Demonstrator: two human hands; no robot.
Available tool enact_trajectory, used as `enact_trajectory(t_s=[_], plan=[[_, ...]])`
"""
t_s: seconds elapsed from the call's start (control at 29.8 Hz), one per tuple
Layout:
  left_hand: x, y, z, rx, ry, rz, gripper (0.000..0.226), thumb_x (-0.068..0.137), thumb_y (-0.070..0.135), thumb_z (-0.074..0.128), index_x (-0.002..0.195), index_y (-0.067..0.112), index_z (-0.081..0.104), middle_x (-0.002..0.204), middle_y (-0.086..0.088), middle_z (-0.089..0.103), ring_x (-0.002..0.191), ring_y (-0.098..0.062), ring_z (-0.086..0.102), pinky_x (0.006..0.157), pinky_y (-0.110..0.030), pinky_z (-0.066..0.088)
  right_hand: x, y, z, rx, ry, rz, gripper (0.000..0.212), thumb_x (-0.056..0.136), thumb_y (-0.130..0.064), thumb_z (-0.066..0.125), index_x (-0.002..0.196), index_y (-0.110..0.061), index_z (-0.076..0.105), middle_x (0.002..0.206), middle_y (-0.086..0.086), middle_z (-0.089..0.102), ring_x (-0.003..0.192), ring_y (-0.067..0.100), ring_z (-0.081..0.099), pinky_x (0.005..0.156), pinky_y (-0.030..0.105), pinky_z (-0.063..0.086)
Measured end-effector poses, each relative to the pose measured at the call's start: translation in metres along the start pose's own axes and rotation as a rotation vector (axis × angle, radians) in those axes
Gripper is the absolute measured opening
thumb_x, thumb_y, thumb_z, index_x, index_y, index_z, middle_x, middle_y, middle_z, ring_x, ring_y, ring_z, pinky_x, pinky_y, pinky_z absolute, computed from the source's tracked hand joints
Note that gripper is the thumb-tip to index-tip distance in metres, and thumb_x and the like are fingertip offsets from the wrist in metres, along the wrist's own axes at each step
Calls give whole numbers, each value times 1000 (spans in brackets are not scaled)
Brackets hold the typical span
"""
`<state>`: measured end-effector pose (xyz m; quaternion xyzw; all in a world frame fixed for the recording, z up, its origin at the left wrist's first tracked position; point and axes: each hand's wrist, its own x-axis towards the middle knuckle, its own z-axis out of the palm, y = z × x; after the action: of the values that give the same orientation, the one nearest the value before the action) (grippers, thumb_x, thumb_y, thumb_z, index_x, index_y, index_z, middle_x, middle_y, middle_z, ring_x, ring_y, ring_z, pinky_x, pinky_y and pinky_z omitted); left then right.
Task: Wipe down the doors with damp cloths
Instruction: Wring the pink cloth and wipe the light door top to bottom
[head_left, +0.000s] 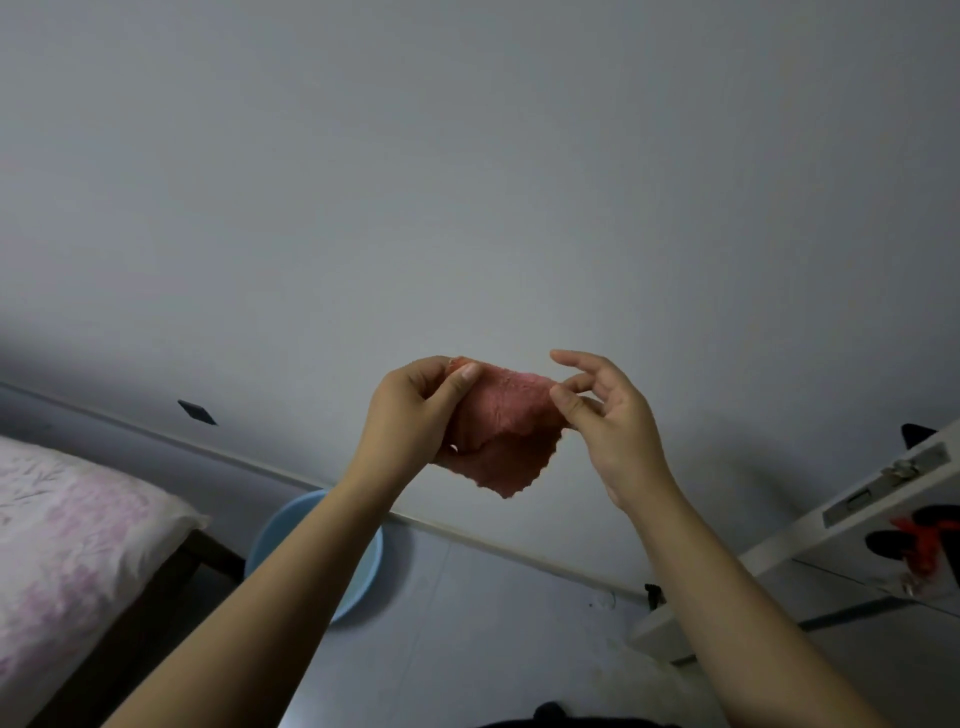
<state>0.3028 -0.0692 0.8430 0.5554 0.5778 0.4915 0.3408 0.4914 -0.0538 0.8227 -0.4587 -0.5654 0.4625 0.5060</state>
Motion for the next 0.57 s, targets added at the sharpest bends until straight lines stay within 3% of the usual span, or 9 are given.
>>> enact_trajectory(t_s=[0.07,0.13,0.2,0.27,0.34,0.44,0.5,0.57], plan=[[3,-1,-3,41,-50,12,25,93,32,58,70,28,66,58,17,60,54,4,52,53,-11,42,6,-9,1,-71,-19,-40,35,90,-13,62,96,-47,67,76,-17,56,65,16,58,66,37,53],[6,-3,-9,27,-150,-51,19,88,41,63,79,26,67,67,15,64,62,0,57,60,-19,46,11,-18,3,-114,-40,-69,34,90,-13,62,90,-46,70,77,-19,61,62,9,56,62,28,48],[8,-4,-15,23,-282,-129,34,71,54,73,89,26,65,76,12,68,71,-5,64,63,-26,52,16,-27,5,-128,-76,-82,31,89,-12,63,84,-41,72,84,-21,68,70,4,61,68,17,46],[9,-5,-20,107,-405,-165,52,56,60,82,91,28,62,76,16,68,72,-2,65,62,-22,52,19,-36,4,-146,-137,-71,29,89,-11,63,81,-37,73,87,-21,71,80,-1,64,71,11,45],[10,-4,-22,225,-494,-179,49,53,57,85,86,29,61,65,20,64,60,2,60,54,-18,47,23,-42,4,-191,-200,-55,26,89,-11,62,81,-34,73,81,-21,70,78,-3,64,69,12,48],[14,-6,-27,316,-520,-208,38,59,43,87,78,21,64,54,11,60,48,-3,53,51,-21,42,27,-48,4,-248,-200,-78,24,89,-12,63,82,-33,72,76,-21,70,76,-3,64,70,14,48],[15,-8,-32,260,-515,-185,37,59,42,86,75,15,66,51,7,57,48,-7,48,53,-23,41,30,-51,2,-255,-168,-104,23,89,-14,64,83,-33,73,76,-21,69,71,-1,65,65,14,50],[15,-9,-38,72,-545,-164,34,60,45,84,79,21,72,56,6,54,52,-9,45,52,-22,39,31,-52,-2,-246,-173,-114,22,90,-15,63,84,-33,73,72,-22,68,62,-2,62,57,14,50]])
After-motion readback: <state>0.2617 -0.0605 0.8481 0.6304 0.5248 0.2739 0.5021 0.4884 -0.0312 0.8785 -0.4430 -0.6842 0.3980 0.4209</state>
